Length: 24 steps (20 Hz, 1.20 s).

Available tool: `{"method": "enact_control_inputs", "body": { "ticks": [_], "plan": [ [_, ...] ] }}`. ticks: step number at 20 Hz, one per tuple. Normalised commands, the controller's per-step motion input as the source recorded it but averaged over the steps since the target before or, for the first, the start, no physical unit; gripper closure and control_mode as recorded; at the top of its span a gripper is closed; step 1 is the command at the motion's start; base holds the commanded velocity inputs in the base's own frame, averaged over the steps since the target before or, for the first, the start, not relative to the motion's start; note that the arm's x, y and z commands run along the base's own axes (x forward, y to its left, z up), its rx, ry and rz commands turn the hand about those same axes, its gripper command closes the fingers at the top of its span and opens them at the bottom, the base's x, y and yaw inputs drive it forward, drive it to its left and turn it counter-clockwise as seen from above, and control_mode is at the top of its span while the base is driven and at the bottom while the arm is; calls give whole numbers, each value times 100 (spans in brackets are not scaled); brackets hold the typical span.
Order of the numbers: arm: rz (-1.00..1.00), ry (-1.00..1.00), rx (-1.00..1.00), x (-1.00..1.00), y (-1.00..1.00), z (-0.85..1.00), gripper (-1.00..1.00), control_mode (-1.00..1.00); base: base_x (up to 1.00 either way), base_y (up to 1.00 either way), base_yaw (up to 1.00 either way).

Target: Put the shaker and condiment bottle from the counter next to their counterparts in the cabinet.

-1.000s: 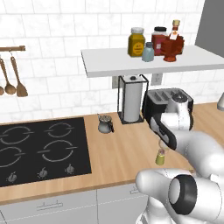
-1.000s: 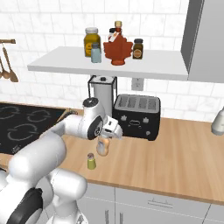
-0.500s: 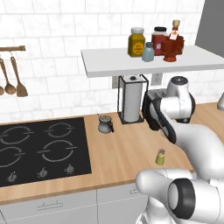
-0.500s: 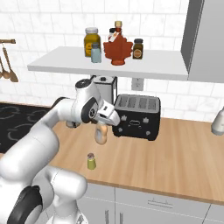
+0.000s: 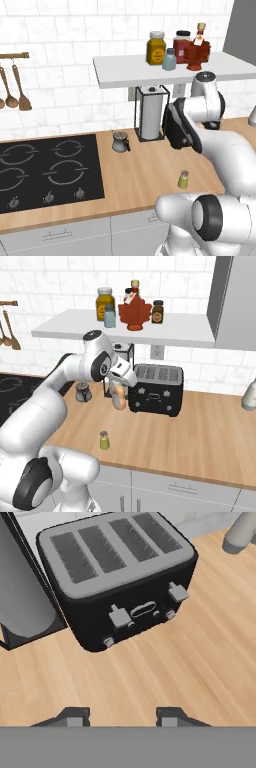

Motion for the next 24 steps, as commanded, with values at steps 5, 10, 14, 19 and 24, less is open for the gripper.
{"method": "enact_control_inputs", "body": {
  "ticks": [5, 10, 14, 19, 24],
  "plan": [
    [-8, 0, 3, 14, -17, 71, 100, -100, 0, 0, 0],
    [-9, -2, 4, -3, -23, 44, 100, -100, 0, 0, 0],
    [-12, -6, 0, 1, -39, 100, 100, -100, 0, 0, 0],
    [-12, -8, 2, 3, -33, 100, 100, -100, 0, 0, 0],
    [-14, -7, 4, 4, -25, 100, 100, -100, 0, 0, 0]
  ]
}}
